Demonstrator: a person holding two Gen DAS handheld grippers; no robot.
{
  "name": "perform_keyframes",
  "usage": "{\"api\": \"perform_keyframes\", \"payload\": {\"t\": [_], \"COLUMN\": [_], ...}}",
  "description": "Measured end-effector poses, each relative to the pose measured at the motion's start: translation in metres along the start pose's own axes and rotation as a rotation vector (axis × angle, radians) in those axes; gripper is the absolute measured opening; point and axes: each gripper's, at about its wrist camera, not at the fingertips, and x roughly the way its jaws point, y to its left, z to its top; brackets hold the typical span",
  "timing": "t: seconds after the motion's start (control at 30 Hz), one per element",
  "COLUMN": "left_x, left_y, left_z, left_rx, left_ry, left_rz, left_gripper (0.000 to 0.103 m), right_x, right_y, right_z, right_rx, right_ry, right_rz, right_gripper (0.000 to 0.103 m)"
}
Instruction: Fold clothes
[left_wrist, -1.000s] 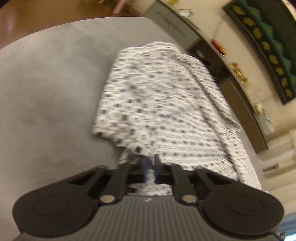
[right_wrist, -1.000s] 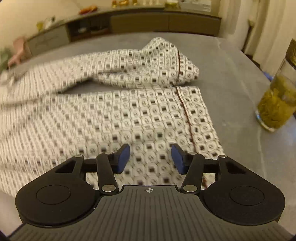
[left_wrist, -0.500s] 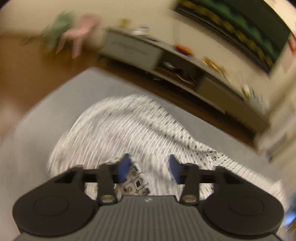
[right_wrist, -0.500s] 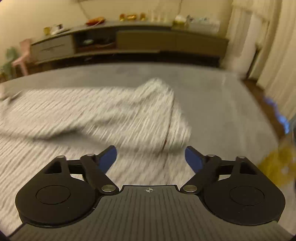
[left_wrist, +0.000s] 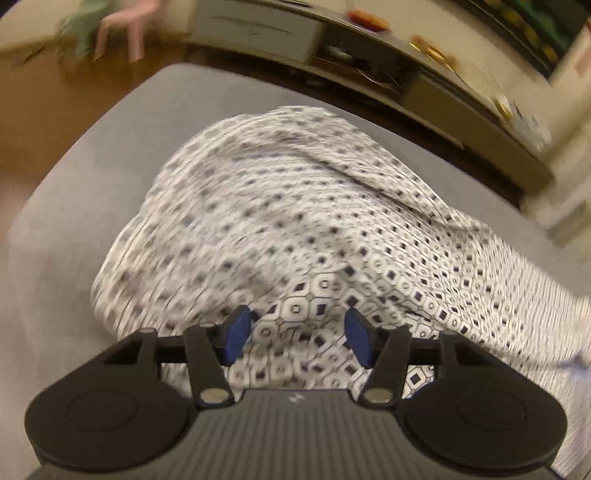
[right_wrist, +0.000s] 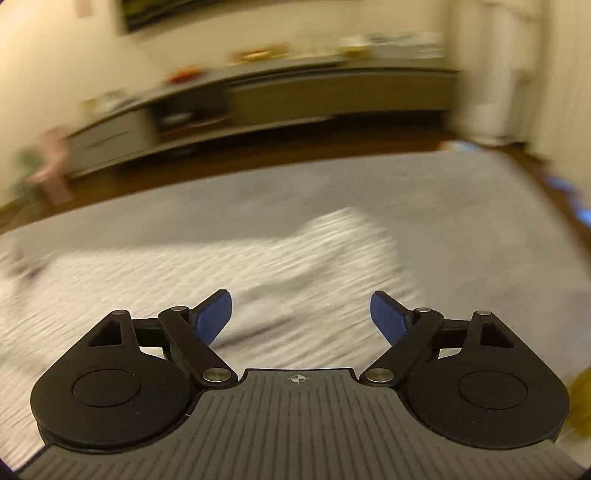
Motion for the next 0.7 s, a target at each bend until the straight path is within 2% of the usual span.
{"api": "perform_keyframes", "payload": {"t": [0.1,0.17,0.23,0.33,0.37,0.4,0.43,0.47,0.57,0.7], "left_x": [-0.012,-0.017,-0.015,-0.003,-0.001,0.001,-0.001,-0.004,-0.046,-0.119], "left_y": [-0.002,-0.018,-0.031,-0.031,-0.028,-0.022,-0.015,-0.008,0.018,0.068], "left_z": [-0.011,-0.022,-0.031,-0.035,-0.035,-0.033,-0.031,-0.028,-0.027,-0.037], "left_rx": [0.009,0.141,0.241,0.268,0.261,0.247,0.227,0.208,0.168,0.124], "left_ry": [-0.081,-0.102,-0.109,-0.100,-0.100,-0.095,-0.087,-0.082,-0.127,-0.162], "left_rz": [0.007,0.053,0.099,0.126,0.139,0.148,0.146,0.141,0.102,0.073], "left_gripper": [0.067,0.074,0.077,0.075,0.061,0.031,0.018,0.011,0.010,0.010], "right_x": [-0.012,-0.022,-0.031,-0.034,-0.032,-0.031,-0.030,-0.028,-0.020,-0.014], "right_y": [0.072,0.115,0.145,0.180,0.189,0.198,0.207,0.215,0.229,0.222], "right_z": [-0.035,-0.059,-0.081,-0.106,-0.112,-0.118,-0.123,-0.126,-0.131,-0.134], "right_rx": [-0.142,-0.230,-0.282,-0.292,-0.291,-0.298,-0.317,-0.337,-0.396,-0.432], "right_ry": [0.071,0.110,0.127,0.139,0.141,0.143,0.145,0.145,0.151,0.163], "right_rz": [0.163,0.264,0.330,0.369,0.374,0.381,0.392,0.391,0.326,0.244], "right_gripper": [0.080,0.081,0.081,0.082,0.081,0.081,0.080,0.080,0.078,0.079]}}
